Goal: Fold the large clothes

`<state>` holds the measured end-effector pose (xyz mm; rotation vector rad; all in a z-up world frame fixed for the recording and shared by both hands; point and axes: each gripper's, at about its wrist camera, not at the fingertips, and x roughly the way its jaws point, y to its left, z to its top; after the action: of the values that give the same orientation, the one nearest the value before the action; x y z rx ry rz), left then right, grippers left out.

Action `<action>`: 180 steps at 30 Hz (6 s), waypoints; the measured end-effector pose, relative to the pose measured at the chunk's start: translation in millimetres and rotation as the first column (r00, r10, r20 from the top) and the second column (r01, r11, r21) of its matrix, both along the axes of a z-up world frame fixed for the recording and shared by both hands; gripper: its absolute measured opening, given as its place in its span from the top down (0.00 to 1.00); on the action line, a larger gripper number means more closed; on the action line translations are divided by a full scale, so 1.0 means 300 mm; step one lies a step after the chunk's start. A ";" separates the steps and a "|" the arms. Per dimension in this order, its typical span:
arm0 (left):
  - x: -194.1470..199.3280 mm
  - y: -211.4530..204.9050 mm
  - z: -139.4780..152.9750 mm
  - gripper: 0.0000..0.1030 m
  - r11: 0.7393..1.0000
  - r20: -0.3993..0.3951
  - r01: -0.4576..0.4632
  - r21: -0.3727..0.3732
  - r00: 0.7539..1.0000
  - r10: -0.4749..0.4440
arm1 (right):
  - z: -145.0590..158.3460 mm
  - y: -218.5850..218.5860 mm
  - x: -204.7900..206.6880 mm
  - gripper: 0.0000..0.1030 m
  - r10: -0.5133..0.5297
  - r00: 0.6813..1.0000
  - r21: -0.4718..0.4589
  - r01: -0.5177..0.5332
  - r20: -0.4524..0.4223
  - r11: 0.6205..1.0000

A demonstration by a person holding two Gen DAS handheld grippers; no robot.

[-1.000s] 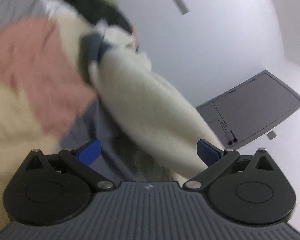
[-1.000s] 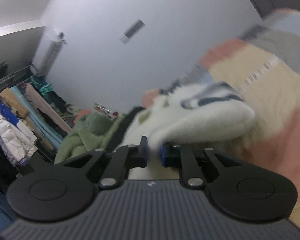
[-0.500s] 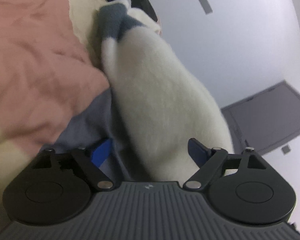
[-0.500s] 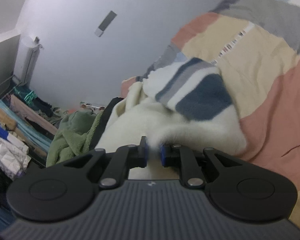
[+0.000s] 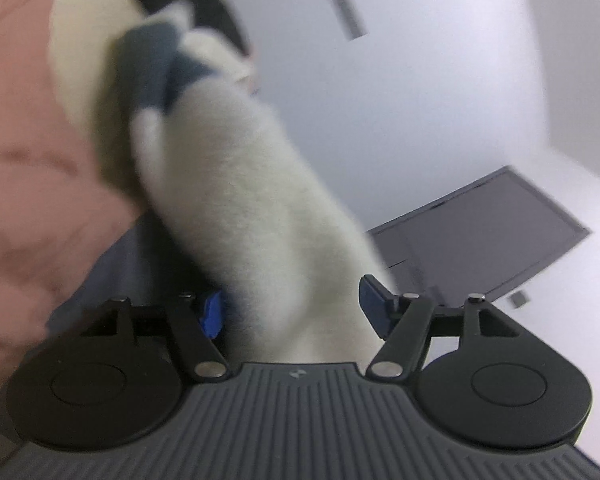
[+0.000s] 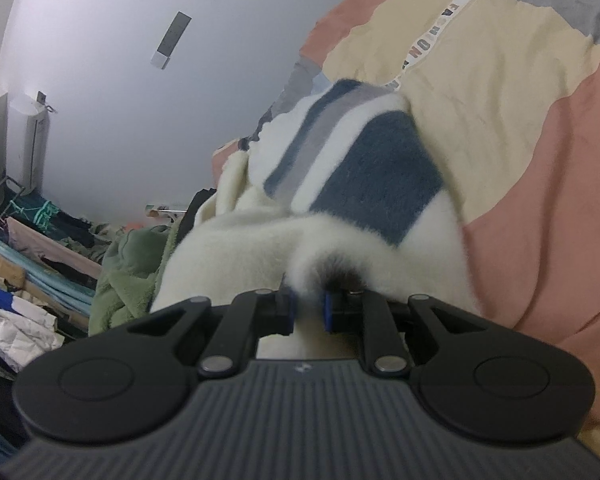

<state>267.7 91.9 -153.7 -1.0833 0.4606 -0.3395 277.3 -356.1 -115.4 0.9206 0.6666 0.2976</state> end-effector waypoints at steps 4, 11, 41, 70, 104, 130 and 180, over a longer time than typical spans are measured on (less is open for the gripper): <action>0.036 -0.013 -0.051 0.51 1.000 -0.070 0.014 0.024 0.997 -0.012 | -0.025 0.005 -0.001 0.83 -0.007 1.000 0.011 0.007 -0.029 1.000; 0.010 0.006 0.018 0.81 0.995 0.010 -0.049 0.084 0.999 0.049 | -0.073 0.043 0.028 0.82 0.056 0.996 0.037 -0.053 -0.066 0.998; -0.760 -0.038 0.975 0.83 0.996 0.562 -0.032 0.083 0.827 -0.020 | 0.933 -0.091 -0.625 0.87 0.098 0.753 -0.226 0.069 0.651 0.972; -0.116 -0.168 1.100 0.82 0.927 0.404 -0.090 0.363 0.912 -0.070 | 0.920 -0.013 0.091 0.87 0.096 0.843 -0.377 0.133 0.530 0.916; 0.597 -0.105 0.334 0.45 0.877 -0.123 0.158 0.454 0.986 -0.113 | 0.120 0.106 0.753 0.47 0.039 0.990 -0.469 0.030 0.138 0.882; -0.583 -0.094 0.558 0.45 0.767 -0.051 0.041 0.641 0.999 -0.011 | 0.344 0.065 -0.358 0.47 0.056 0.988 -0.545 0.031 0.143 0.838; -0.338 0.187 0.507 0.94 0.449 -0.003 -0.225 0.865 0.892 0.452 | 0.384 -0.234 -0.075 0.84 -0.202 0.979 -0.863 0.129 0.033 0.488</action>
<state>166.2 148.0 -1.5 -0.1914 0.5170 0.3965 254.9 -426.1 -0.2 -0.0076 0.6731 -0.2675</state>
